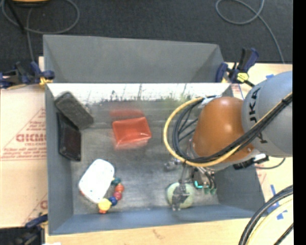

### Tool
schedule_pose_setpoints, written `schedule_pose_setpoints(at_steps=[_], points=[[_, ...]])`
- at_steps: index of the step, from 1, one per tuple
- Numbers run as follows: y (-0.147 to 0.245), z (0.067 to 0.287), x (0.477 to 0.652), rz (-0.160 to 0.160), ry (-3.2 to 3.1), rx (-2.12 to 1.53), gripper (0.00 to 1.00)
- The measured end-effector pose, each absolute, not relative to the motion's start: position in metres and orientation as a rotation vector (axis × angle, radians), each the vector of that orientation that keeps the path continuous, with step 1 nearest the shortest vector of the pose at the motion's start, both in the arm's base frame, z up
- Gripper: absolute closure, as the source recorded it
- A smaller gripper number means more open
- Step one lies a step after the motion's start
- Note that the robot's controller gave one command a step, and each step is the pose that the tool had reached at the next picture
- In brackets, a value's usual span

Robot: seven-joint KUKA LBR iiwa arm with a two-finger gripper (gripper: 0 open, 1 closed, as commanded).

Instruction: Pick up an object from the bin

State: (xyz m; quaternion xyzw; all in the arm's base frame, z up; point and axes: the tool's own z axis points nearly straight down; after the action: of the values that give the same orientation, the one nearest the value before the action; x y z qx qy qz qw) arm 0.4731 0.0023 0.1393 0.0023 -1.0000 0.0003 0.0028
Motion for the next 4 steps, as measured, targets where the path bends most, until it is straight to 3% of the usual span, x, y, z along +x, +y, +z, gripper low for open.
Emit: schedule_pose_setpoints(at_steps=[1, 2, 3, 4], points=[[0.002, 0.143, 0.475, 0.001, -3.144, 0.007, 0.0], [-0.064, 0.08, 0.52, -0.008, -3.037, 0.81, 1.0], [-0.064, 0.08, 0.52, -0.008, -3.037, 0.809, 1.0], [-0.056, 0.194, 0.537, 0.0, -3.044, 0.793, 1.0]])
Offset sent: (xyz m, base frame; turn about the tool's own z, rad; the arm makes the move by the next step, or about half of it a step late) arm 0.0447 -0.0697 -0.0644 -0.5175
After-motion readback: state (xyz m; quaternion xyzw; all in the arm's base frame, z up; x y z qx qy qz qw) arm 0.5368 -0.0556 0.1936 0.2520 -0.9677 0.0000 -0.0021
